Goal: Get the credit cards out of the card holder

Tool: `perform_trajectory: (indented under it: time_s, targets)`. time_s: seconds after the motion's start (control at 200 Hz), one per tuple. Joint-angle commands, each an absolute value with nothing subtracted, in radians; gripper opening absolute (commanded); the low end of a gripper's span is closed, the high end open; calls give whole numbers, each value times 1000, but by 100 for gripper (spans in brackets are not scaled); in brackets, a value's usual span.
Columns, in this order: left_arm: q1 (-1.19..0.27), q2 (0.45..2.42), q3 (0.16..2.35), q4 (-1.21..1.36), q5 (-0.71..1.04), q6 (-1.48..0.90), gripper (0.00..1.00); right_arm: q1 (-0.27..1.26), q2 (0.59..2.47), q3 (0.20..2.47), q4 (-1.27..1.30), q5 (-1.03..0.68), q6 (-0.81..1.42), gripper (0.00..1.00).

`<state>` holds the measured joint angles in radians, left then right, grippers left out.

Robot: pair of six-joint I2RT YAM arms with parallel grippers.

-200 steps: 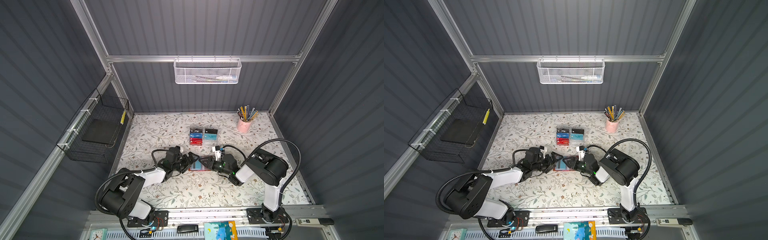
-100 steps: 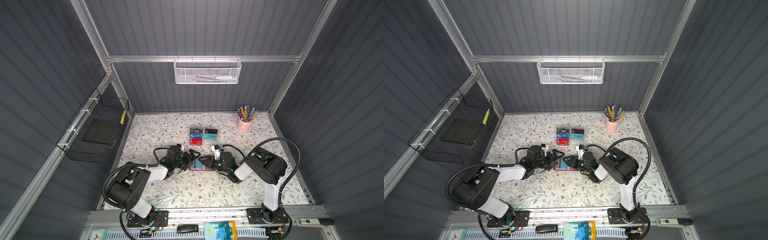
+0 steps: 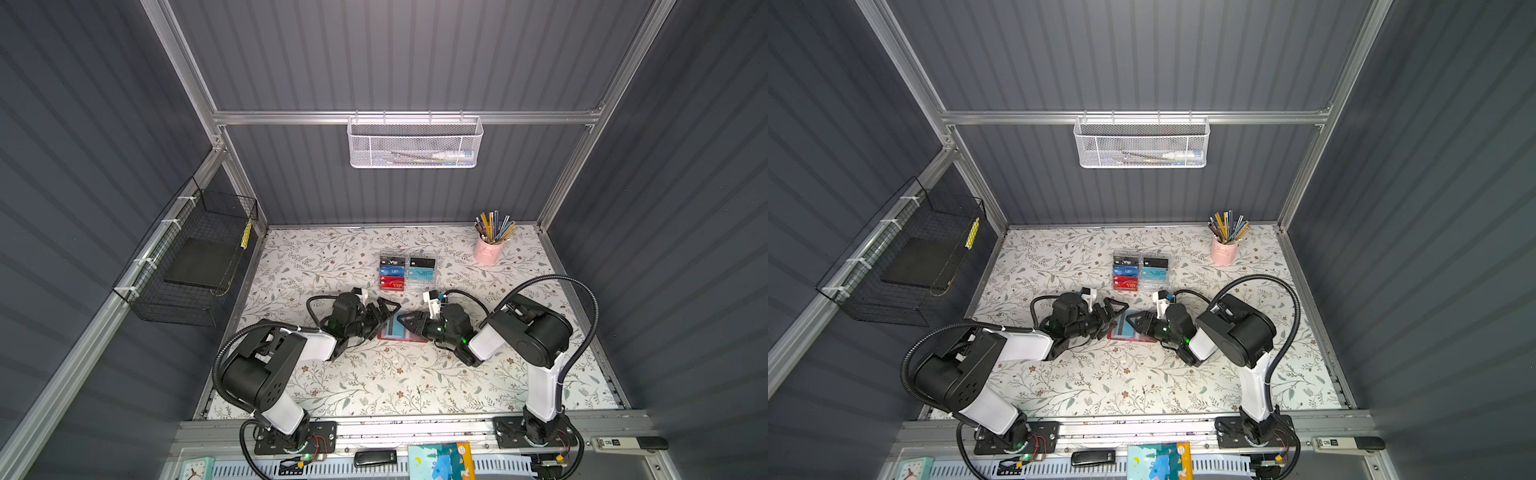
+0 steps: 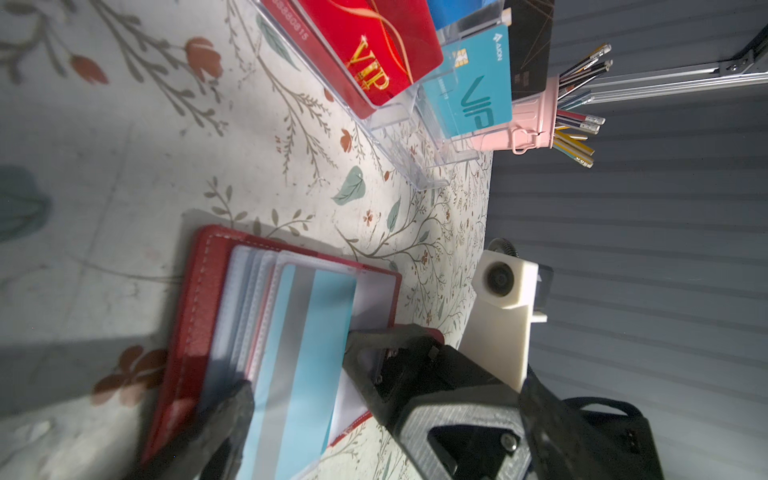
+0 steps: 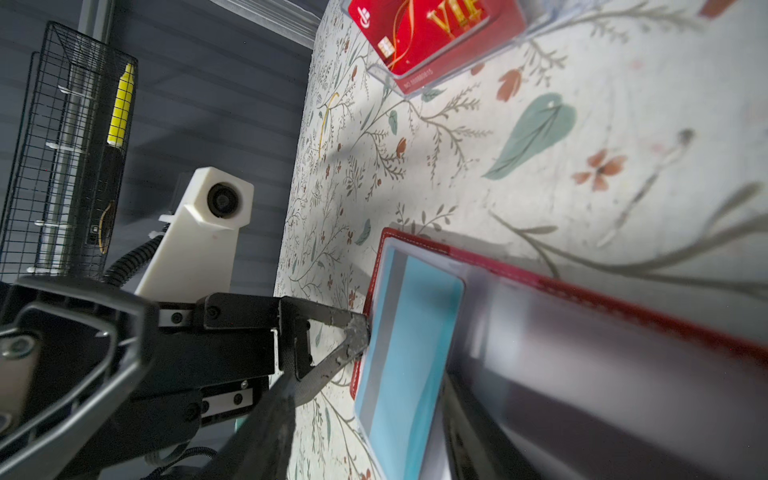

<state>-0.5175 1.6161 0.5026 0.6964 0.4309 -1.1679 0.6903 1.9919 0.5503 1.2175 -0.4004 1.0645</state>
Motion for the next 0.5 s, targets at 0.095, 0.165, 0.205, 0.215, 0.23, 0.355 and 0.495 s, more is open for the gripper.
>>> perform_trajectory:
  time_s: [0.095,0.165,0.205,0.215,0.23,0.355,0.495]
  targets:
    - [-518,1667,459,718,454,-1198,100,698,2037,551,1236,-424,1075,58]
    - [-518,1669,460,719,454,-1198,100,701,2036,548,1239,-425,1076,57]
    - [-518,1669,461,719,455,-1198,100,702,2034,545,1240,-425,1075,57]
    - [-518,1669,462,718,454,-1197,100,702,2033,545,1240,-425,1075,57]
    - [-518,1669,462,718,454,-1198,100,703,2031,544,1237,-422,1075,57]
    - [-518,1672,462,719,453,-1195,100,707,2012,533,1195,-403,1056,57]
    - [-518,1677,457,722,453,-1194,100,709,1993,531,1117,-380,1040,57]
